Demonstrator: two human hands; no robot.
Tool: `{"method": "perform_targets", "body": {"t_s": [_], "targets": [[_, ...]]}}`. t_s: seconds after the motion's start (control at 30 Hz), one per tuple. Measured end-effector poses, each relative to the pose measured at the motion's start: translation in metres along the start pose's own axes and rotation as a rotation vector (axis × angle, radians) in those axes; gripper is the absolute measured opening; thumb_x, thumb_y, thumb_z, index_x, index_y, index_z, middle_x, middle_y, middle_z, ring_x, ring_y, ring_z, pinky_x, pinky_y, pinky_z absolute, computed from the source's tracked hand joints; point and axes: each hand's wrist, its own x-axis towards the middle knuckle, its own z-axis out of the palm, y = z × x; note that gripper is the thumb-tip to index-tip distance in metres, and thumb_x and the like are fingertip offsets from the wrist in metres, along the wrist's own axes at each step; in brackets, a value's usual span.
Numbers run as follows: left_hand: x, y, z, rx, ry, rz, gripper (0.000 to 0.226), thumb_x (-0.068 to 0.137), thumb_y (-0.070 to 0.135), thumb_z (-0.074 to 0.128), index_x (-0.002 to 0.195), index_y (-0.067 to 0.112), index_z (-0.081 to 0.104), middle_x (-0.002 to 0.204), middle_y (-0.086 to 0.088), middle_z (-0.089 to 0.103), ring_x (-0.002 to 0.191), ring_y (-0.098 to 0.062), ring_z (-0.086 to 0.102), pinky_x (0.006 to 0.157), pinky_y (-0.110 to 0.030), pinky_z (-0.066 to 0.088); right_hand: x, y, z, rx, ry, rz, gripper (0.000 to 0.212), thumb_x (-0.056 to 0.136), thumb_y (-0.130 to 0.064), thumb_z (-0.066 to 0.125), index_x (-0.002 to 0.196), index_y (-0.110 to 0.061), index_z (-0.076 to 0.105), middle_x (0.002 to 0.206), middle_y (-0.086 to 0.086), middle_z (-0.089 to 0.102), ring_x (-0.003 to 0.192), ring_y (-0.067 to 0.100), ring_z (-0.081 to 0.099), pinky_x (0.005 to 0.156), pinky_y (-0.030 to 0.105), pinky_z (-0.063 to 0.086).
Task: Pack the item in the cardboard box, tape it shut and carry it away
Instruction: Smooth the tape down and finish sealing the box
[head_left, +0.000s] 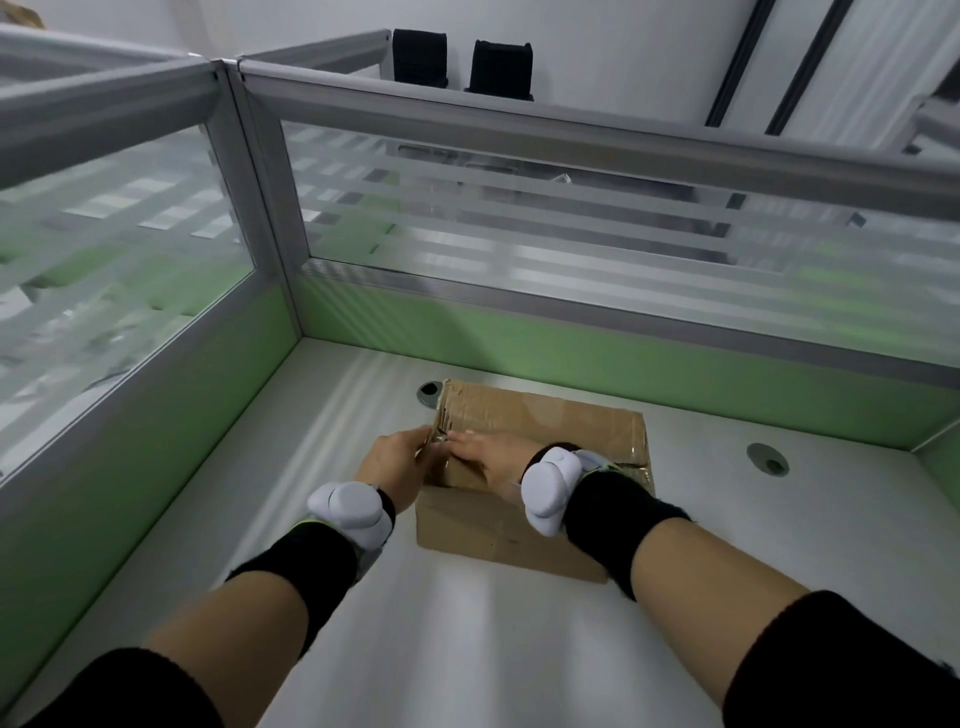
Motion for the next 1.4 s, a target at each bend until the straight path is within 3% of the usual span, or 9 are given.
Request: {"method": "perform_targets", "body": {"t_s": [0.07,0.2,0.33,0.63,0.73,0.87,1.13,1.3,1.4], "targets": [[-0.001,-0.003,-0.002,-0.033,-0.012,0.002,0.023,0.095,0.027,0.044,0.094,0.011,0.060,0.091,-0.008,0.069,0.087,-0.029,0.060,0.068,-0.029,0.040,0.006,-0.005,0.001,0.020,0.034,-0.019,0.060,0.097,-0.009,0.041,0.150,-0.013,0.014,0.160,0.004,0.008,0.147,0.018,0.016,0.117,0.028,0.014],[-0.001,-0.003,-0.002,-0.029,-0.010,0.013,0.024,0.095,0.027,0.043,0.093,0.011,0.060,0.091,-0.010,0.069,0.090,-0.032,0.059,0.069,-0.030,0.040,0.003,0.001,-0.001,0.093,0.009,-0.020,0.057,0.095,0.001,0.038,0.148,-0.005,0.018,0.158,0.010,0.014,0.146,0.021,0.019,0.113,0.021,0.010],[-0.001,-0.001,-0.003,-0.017,-0.017,0.006,0.026,0.095,0.026,0.042,0.105,0.012,0.061,0.103,-0.013,0.068,0.098,-0.033,0.059,0.080,-0.037,0.047,-0.001,0.014,0.005,0.149,0.020,0.067,0.054,0.095,0.002,0.039,0.147,-0.006,0.026,0.157,0.011,0.022,0.145,0.022,0.024,0.119,0.029,0.015],[0.000,-0.005,0.000,-0.025,-0.011,0.016,0.026,0.095,0.029,0.044,0.098,0.010,0.061,0.097,-0.012,0.069,0.094,-0.032,0.060,0.073,-0.031,0.043,0.003,0.001,-0.001,0.250,0.007,0.065,0.047,0.099,0.001,0.032,0.145,0.002,0.024,0.155,0.014,0.023,0.144,0.024,0.024,0.118,0.025,0.014],[0.000,-0.005,0.001,-0.007,0.016,0.032,0.027,0.094,0.026,0.045,0.111,0.010,0.060,0.114,-0.012,0.065,0.106,-0.031,0.058,0.083,-0.034,0.044,-0.011,0.013,0.006,0.196,0.096,0.105,0.053,0.096,0.000,0.038,0.147,-0.007,0.025,0.157,0.009,0.023,0.145,0.022,0.024,0.119,0.029,0.017],[0.001,0.004,0.004,0.082,0.083,0.182,0.038,0.091,0.016,0.044,0.129,0.018,0.049,0.139,0.001,0.046,0.121,-0.022,0.049,0.092,-0.032,0.043,-0.033,0.036,0.010,0.123,0.013,0.132,0.063,0.093,0.006,0.038,0.149,-0.006,0.013,0.160,0.007,0.007,0.147,0.016,0.014,0.117,0.021,0.008],[0.001,0.052,0.033,0.247,-0.096,0.352,0.040,0.093,0.021,0.042,0.134,0.019,0.045,0.145,0.002,0.041,0.128,-0.019,0.043,0.096,-0.032,0.042,-0.084,0.081,0.030,0.137,0.061,0.261,0.060,0.094,0.006,0.033,0.149,-0.009,0.014,0.160,0.005,0.007,0.147,0.014,0.015,0.114,0.017,0.006],[0.001,0.076,0.058,0.254,-0.164,0.398,0.037,0.095,0.023,0.040,0.131,0.019,0.048,0.142,0.000,0.045,0.127,-0.023,0.044,0.101,-0.036,0.041,-0.110,0.098,0.040,0.109,0.081,0.342,0.060,0.095,0.000,0.036,0.150,-0.017,0.017,0.160,0.000,0.010,0.146,0.016,0.019,0.117,0.023,0.014],[0.001,0.085,0.068,0.266,-0.198,0.419,0.035,0.095,0.023,0.039,0.128,0.018,0.050,0.140,-0.001,0.048,0.125,-0.027,0.046,0.101,-0.036,0.040,-0.116,0.102,0.041,0.103,0.075,0.396,0.057,0.096,-0.007,0.040,0.149,-0.019,0.021,0.159,0.002,0.018,0.142,0.025,0.031,0.117,0.032,0.024]]}}
